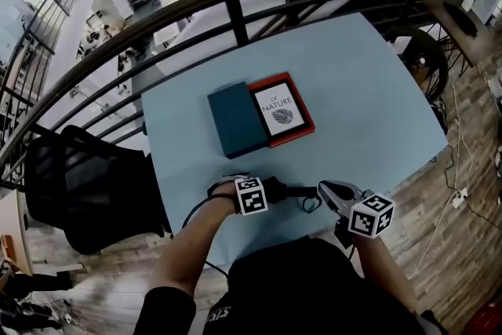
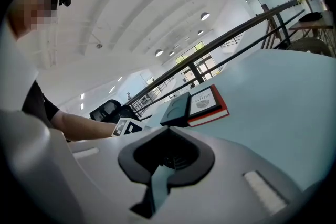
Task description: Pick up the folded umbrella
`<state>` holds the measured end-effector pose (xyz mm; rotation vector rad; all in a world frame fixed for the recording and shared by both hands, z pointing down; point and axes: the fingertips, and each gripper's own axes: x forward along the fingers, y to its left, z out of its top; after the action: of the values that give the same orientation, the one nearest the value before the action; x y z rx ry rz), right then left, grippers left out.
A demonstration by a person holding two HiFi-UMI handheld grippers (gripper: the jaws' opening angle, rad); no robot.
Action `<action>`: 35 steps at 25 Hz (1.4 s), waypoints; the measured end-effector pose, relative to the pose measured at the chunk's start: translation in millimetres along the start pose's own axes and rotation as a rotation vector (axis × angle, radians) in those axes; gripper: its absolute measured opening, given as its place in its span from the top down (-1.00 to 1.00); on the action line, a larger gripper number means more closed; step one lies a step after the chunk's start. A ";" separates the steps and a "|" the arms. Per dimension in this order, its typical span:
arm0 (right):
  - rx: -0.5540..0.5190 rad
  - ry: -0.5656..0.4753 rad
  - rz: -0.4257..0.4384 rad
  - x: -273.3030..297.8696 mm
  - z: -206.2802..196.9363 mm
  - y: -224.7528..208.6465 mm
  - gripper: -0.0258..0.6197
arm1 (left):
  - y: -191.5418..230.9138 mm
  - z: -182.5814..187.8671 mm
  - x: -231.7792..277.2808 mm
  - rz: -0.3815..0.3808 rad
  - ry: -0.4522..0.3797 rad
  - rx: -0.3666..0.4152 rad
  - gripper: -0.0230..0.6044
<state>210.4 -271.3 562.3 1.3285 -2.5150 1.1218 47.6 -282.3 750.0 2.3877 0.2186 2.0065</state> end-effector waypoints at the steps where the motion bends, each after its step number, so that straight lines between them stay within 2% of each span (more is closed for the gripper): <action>1: -0.002 0.001 0.007 0.8 2.2 -1.9 0.92 | 1.1 1.6 -5.2 0.013 -0.025 -0.027 0.03; 8: -0.031 -0.070 0.050 2.5 53.1 -17.3 0.92 | 13.4 8.5 -58.7 0.121 -0.225 -0.272 0.03; 14: -0.092 -0.139 0.095 2.5 107.0 -3.0 0.92 | 24.6 11.2 -114.7 0.236 -0.385 -0.423 0.02; 17: -0.119 -0.176 0.093 7.5 123.9 11.3 0.92 | 31.4 11.3 -152.8 0.291 -0.529 -0.511 0.02; 21: -0.089 -0.191 0.104 12.2 119.7 26.7 0.92 | 30.8 18.0 -204.8 0.304 -0.765 -0.642 0.02; 23: -0.096 -0.163 0.112 18.8 109.0 38.4 0.92 | 32.3 19.4 -227.4 0.324 -0.844 -0.652 0.03; 30: -0.110 -0.111 0.144 34.6 79.3 65.0 0.92 | 26.0 24.3 -285.6 0.416 -0.977 -0.574 0.03; 35: -0.147 -0.106 0.144 36.6 80.1 78.2 0.92 | 20.6 18.7 -318.4 0.480 -1.102 -0.588 0.03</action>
<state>149.5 -319.7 473.9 1.2183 -2.7473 0.8891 14.9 -338.3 437.1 2.7684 -0.8644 0.3947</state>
